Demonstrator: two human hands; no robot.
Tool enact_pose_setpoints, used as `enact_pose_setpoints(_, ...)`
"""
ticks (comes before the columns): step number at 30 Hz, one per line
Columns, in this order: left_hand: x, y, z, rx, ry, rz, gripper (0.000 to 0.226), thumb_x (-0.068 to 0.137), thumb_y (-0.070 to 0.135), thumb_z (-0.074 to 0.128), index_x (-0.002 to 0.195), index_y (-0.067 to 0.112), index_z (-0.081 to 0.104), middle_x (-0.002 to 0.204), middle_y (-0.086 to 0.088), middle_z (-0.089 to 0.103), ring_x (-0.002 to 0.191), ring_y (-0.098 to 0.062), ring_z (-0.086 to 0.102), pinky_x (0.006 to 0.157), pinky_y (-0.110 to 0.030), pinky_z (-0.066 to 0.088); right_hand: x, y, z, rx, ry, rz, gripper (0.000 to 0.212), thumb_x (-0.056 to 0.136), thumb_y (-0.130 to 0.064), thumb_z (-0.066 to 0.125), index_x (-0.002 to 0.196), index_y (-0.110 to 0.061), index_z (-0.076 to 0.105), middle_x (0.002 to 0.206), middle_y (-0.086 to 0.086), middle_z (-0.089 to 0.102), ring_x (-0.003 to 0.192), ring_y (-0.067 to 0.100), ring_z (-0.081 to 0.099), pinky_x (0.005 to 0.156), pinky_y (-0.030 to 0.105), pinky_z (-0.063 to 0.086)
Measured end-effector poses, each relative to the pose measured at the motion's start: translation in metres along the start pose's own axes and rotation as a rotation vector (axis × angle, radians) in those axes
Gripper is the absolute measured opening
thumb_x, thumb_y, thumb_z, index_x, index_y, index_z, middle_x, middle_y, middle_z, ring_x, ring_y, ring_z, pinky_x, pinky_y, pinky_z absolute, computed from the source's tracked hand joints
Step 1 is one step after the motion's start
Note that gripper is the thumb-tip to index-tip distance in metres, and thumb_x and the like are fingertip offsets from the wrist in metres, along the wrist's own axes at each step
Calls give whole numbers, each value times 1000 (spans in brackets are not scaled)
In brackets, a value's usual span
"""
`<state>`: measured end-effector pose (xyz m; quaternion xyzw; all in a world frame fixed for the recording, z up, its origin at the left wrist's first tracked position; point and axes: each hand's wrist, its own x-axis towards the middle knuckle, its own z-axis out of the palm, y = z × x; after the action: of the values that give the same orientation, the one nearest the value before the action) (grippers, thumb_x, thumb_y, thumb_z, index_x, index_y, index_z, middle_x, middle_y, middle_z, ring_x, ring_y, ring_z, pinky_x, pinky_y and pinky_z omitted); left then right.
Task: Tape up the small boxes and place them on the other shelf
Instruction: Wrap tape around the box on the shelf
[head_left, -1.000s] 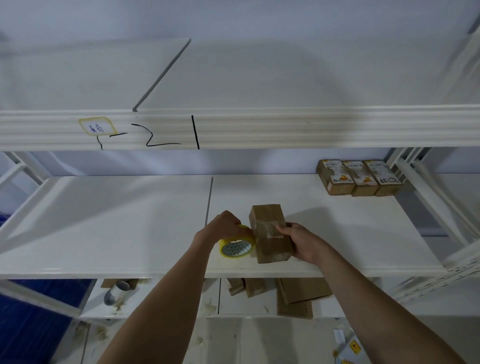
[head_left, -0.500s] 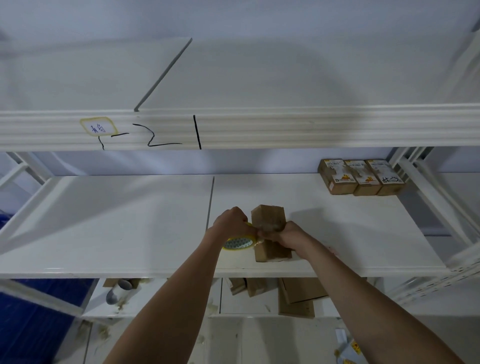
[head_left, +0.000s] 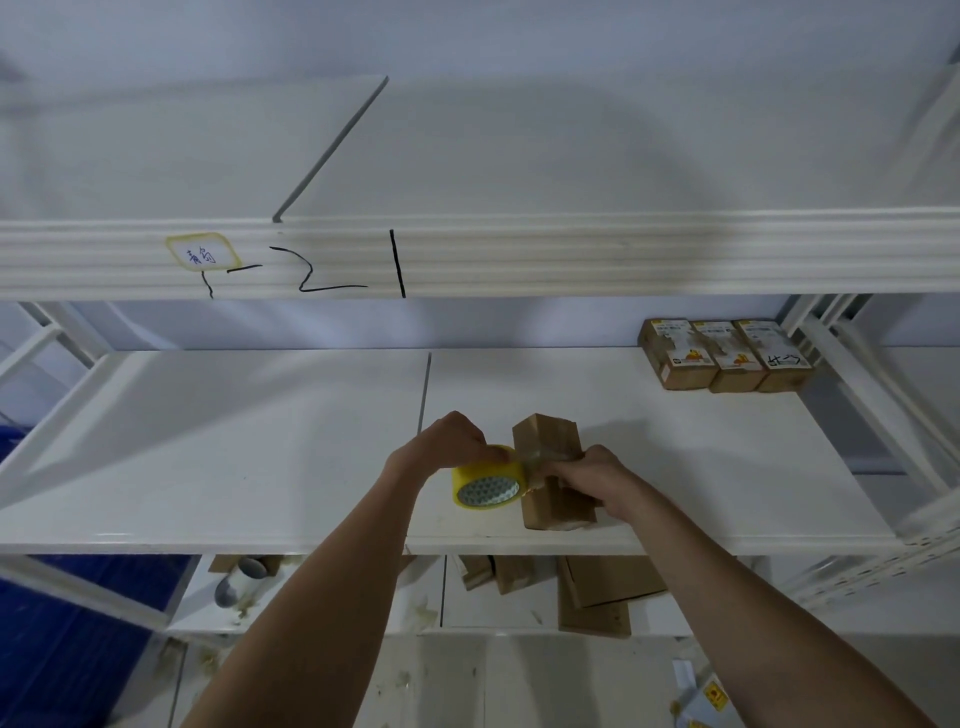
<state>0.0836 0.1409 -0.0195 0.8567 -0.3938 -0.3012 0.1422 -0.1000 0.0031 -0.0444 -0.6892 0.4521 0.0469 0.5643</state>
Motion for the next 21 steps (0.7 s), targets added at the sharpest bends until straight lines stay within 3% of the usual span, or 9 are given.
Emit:
enact_pose_setpoints(4,0,-9,2,73,26,-44,60,76,70,69,91,12,72,88,-3,67,82,-18,65,73,-28,53,-4,-2,-9,43,-48,16,53,72,-42,85,108,-9,66,102,7,72,94,19,68,67,27,53)
enact_pose_setpoints(11,0,-9,8,57,29,-82,61,66,77,72,78,17,67,81,0,65,77,-17,65,74,-32,56,-3,4,-13,96,-88,-13,59,71,-43,86,115,-9,66,107,8,74,101,22,68,81,31,56)
enact_pose_setpoints(18,3,-9,12,58,23,-69,60,66,78,70,76,19,67,77,2,64,75,-16,65,73,-30,55,-12,3,-9,201,-135,-28,53,79,-38,81,119,-7,65,109,10,71,102,23,66,73,28,53)
enact_pose_setpoints(21,2,-5,11,48,22,-60,63,68,78,69,80,16,68,81,0,65,78,-17,66,74,-31,55,-12,6,-8,229,-156,-29,53,81,-39,79,120,-7,64,111,13,70,104,27,66,78,32,56)
